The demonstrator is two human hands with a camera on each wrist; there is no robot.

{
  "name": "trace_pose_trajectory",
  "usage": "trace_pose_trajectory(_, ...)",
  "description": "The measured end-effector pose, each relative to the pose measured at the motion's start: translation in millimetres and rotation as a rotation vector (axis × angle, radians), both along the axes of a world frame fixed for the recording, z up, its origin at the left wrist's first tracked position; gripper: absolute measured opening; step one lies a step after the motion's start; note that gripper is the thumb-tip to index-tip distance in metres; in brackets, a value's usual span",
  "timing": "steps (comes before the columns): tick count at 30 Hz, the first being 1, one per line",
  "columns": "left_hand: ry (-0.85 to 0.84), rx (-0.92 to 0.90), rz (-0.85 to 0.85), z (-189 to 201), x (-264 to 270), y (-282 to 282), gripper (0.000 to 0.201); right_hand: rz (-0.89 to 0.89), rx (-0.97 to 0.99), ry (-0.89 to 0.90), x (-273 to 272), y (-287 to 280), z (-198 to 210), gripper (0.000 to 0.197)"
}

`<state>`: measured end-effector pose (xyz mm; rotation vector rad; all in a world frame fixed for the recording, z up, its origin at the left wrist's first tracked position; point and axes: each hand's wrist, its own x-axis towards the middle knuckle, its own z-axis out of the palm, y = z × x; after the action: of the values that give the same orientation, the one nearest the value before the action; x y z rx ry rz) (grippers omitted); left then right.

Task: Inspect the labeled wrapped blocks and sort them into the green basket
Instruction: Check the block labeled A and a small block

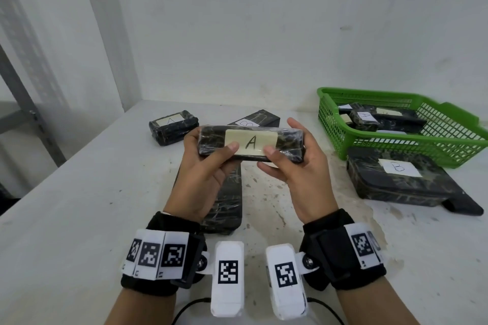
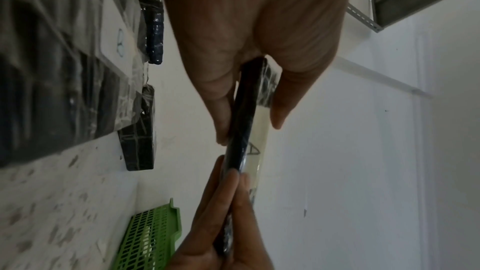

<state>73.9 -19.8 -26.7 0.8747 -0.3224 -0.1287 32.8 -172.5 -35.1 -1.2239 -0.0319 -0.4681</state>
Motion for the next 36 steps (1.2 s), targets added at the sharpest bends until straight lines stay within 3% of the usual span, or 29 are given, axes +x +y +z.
trace_pose_trajectory(3,0.038,0.001,-0.059,-1,4,1,0.051,0.001,0.018,-0.011,1,-3,0,0.055)
trace_pose_trajectory(9,0.106,-0.035,-0.043,-2,9,7,0.05,0.229,0.152,-0.025,3,-12,3,0.057)
trace_pose_trajectory(13,0.109,-0.103,-0.079,-1,8,7,0.057,0.198,0.124,-0.063,3,-11,2,0.06)
trace_pose_trajectory(15,0.116,-0.071,-0.107,0,7,9,0.05,0.179,0.088,-0.066,4,-12,-1,0.061)
trace_pose_trajectory(17,0.14,-0.024,-0.118,2,6,11,0.06,0.148,0.039,-0.046,5,-14,-2,0.061)
trace_pose_trajectory(19,0.153,-0.013,-0.122,2,7,10,0.068,0.129,-0.014,-0.019,6,-13,-3,0.048)
trace_pose_trajectory(21,0.158,-0.008,-0.065,0,10,8,0.054,0.118,-0.088,-0.015,6,-11,-3,0.03)
trace_pose_trajectory(24,0.135,-0.023,0.044,-4,14,7,0.02,0.092,-0.135,0.018,6,-10,-3,0.021)
trace_pose_trajectory(26,0.089,-0.04,0.066,-4,14,6,0.016,0.154,-0.046,0.057,7,-8,-2,0.017)
trace_pose_trajectory(29,0.045,-0.037,0.069,-4,11,5,0.013,0.243,0.187,0.161,7,-7,1,0.029)
trace_pose_trajectory(31,0.044,-0.031,0.052,-4,11,4,0.008,0.194,0.164,0.176,7,-6,-1,0.034)
trace_pose_trajectory(33,0.048,-0.018,0.041,-4,10,3,0.006,0.116,0.122,0.106,7,-4,-2,0.026)
trace_pose_trajectory(36,0.023,0.035,0.042,-4,8,1,0.019,0.073,0.094,0.003,7,-4,-4,0.02)
